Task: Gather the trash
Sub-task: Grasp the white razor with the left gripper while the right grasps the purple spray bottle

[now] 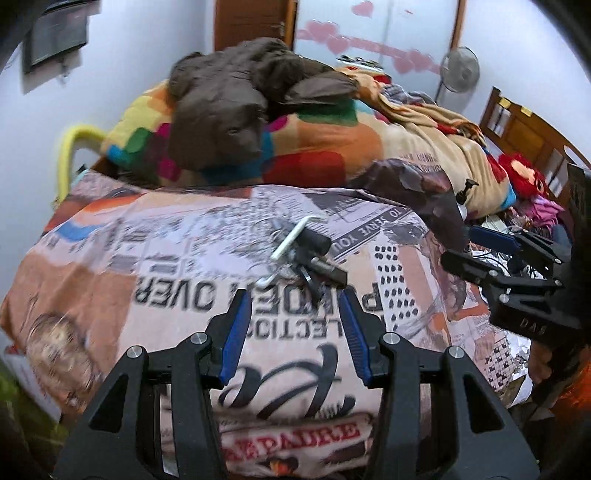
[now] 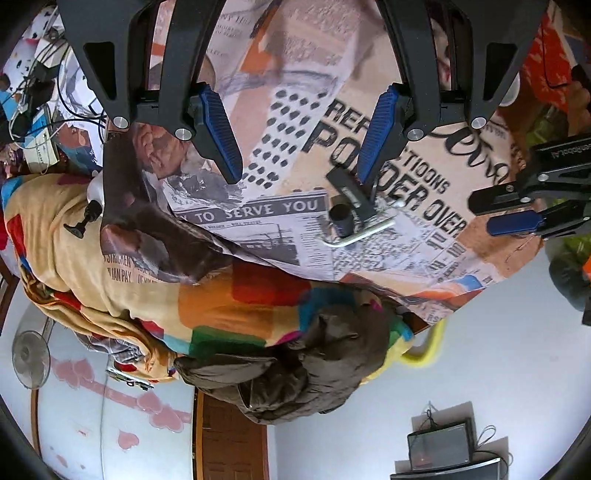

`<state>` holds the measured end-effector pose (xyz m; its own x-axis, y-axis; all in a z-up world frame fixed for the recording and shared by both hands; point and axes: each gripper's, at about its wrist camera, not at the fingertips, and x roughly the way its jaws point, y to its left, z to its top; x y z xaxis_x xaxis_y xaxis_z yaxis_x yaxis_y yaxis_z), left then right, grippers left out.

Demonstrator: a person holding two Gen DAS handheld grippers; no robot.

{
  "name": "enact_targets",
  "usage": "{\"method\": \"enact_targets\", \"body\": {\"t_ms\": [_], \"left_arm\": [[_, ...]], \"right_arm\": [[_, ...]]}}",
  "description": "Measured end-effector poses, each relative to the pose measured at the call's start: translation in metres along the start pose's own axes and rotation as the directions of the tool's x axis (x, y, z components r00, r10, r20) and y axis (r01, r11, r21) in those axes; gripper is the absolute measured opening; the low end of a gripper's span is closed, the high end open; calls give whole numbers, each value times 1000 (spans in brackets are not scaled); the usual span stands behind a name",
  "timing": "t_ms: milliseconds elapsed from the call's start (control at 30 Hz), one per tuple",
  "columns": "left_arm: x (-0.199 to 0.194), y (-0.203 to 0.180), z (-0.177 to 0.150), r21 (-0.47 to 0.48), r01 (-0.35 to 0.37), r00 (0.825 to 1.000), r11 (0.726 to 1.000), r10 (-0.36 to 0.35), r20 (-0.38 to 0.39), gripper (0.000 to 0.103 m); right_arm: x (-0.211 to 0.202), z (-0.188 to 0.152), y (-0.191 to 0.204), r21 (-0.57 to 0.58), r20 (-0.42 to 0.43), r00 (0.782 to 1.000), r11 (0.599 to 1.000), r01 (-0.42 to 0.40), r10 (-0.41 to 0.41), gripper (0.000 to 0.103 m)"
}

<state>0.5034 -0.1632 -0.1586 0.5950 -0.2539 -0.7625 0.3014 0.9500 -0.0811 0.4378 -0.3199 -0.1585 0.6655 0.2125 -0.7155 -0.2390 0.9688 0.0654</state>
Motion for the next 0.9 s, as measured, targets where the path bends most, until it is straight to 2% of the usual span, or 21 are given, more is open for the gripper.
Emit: {"method": "enact_targets", "body": {"t_ms": [200, 367, 400, 433, 500, 600, 700, 900], "left_arm": [[47, 2, 21, 23, 52, 998, 998, -51, -26, 49], [89, 12, 38, 29, 91, 995, 995, -89, -49, 48], [95, 14, 40, 29, 99, 994, 995, -97, -54, 45], [103, 16, 43, 31, 109, 992, 994, -106, -63, 36], [114, 17, 45, 42, 133, 988, 990, -130, -82, 25], [132, 16, 48, 80, 121, 989, 989, -113, -97, 19], [143, 16, 49, 97, 109, 990, 989, -99, -101, 19], [161, 13, 47, 134, 85, 990, 987, -69, -121, 19]], "right_arm": [[34, 6, -15, 42, -28, 1000, 999, -9, 10, 61], [58, 9, -14, 15, -40, 999, 999, -33, 33, 61], [64, 9, -12, 7, -45, 998, 999, -50, 51, 61], [68, 10, -10, 0, -50, 997, 998, -60, 60, 61], [76, 11, -7, -10, -52, 995, 997, -81, 80, 61], [88, 13, -6, 3, -70, 989, 991, -134, 134, 61], [96, 14, -7, 16, -80, 982, 985, -170, 171, 61], [111, 14, -3, -5, -114, 977, 983, -181, 179, 58]]}}
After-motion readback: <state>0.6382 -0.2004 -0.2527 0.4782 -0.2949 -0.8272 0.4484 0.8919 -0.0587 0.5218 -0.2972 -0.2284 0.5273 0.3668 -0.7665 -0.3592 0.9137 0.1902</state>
